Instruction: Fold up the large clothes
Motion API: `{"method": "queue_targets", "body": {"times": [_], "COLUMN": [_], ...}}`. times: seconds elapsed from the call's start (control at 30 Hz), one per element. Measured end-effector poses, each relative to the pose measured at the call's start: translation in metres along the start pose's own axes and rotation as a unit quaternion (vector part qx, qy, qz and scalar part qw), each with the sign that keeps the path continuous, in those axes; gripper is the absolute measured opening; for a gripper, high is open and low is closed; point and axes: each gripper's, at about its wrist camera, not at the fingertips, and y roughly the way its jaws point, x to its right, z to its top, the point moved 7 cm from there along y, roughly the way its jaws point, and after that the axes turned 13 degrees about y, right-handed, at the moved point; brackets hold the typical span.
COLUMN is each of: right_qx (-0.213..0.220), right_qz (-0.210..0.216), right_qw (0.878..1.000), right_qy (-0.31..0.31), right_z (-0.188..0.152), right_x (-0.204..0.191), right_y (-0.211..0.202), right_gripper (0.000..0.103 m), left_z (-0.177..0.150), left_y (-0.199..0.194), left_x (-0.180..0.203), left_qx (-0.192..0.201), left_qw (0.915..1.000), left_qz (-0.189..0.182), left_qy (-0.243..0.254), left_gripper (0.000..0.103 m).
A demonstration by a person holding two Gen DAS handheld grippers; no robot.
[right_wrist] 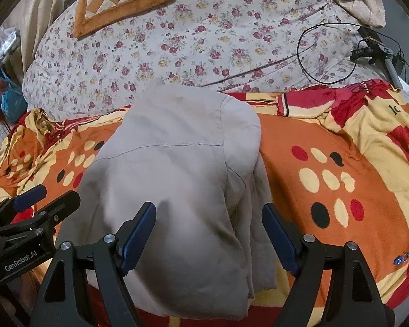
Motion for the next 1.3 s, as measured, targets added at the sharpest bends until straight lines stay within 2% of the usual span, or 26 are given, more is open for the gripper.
{"method": "queue_targets", "body": {"times": [1.3], "right_qx": [-0.014], "right_qz": [0.002], "right_qw": [1.000], "right_qy": [-0.005], "right_z": [0.005], "right_x": [-0.004], "right_y": [0.018], "right_gripper": [0.081], "left_z": [0.001], "left_y": [0.018], "left_x": [0.003], "left_qx": [-0.013], "left_qw": [0.9999], "left_qz": [-0.003], "left_qy": [-0.001], "left_gripper": [0.085]}}
